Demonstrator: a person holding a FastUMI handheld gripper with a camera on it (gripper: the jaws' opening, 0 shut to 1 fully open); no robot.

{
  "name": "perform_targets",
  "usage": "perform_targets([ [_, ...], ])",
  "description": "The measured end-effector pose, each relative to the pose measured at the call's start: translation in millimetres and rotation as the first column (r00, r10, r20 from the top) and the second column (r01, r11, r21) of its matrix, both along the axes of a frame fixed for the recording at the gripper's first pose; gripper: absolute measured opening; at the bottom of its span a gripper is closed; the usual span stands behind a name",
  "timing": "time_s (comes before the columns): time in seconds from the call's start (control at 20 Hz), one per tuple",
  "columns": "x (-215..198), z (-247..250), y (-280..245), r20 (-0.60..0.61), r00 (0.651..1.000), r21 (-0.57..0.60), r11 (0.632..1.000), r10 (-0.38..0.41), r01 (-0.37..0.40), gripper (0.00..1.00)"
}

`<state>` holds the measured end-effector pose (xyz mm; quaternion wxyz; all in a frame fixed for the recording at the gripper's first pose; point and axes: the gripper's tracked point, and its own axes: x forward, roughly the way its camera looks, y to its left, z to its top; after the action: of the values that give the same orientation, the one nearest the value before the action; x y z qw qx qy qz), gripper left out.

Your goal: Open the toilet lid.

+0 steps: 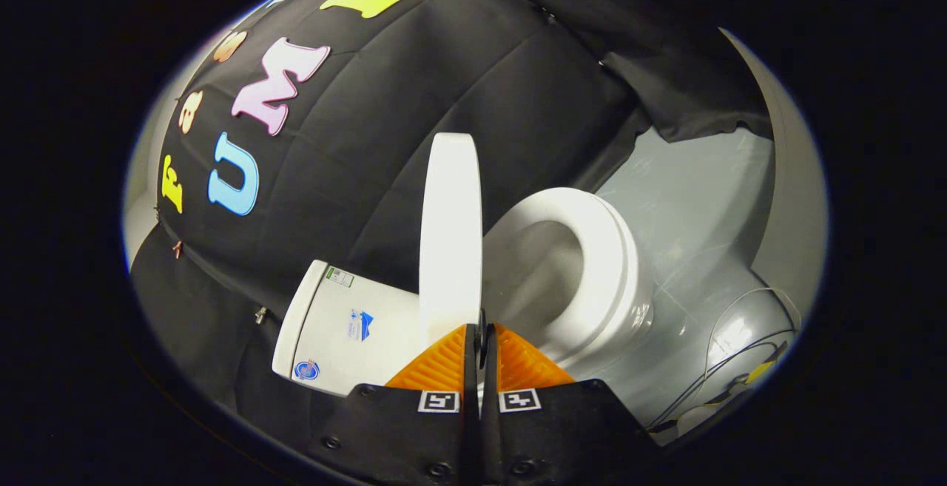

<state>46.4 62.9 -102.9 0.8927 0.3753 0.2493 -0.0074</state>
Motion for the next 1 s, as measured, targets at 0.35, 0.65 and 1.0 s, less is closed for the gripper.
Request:
perform_targets([
  [0.35,3,35,37,0.005,1.000,-0.151,0.988,0.017,-0.016,0.05],
  [0.65,4,62,69,0.010,0.999,-0.226,0.974,0.031,-0.027,0.05],
  [1.0,9,95,132,0.037,0.995,-0.365,0.928,0.093,-0.073,0.05],
])
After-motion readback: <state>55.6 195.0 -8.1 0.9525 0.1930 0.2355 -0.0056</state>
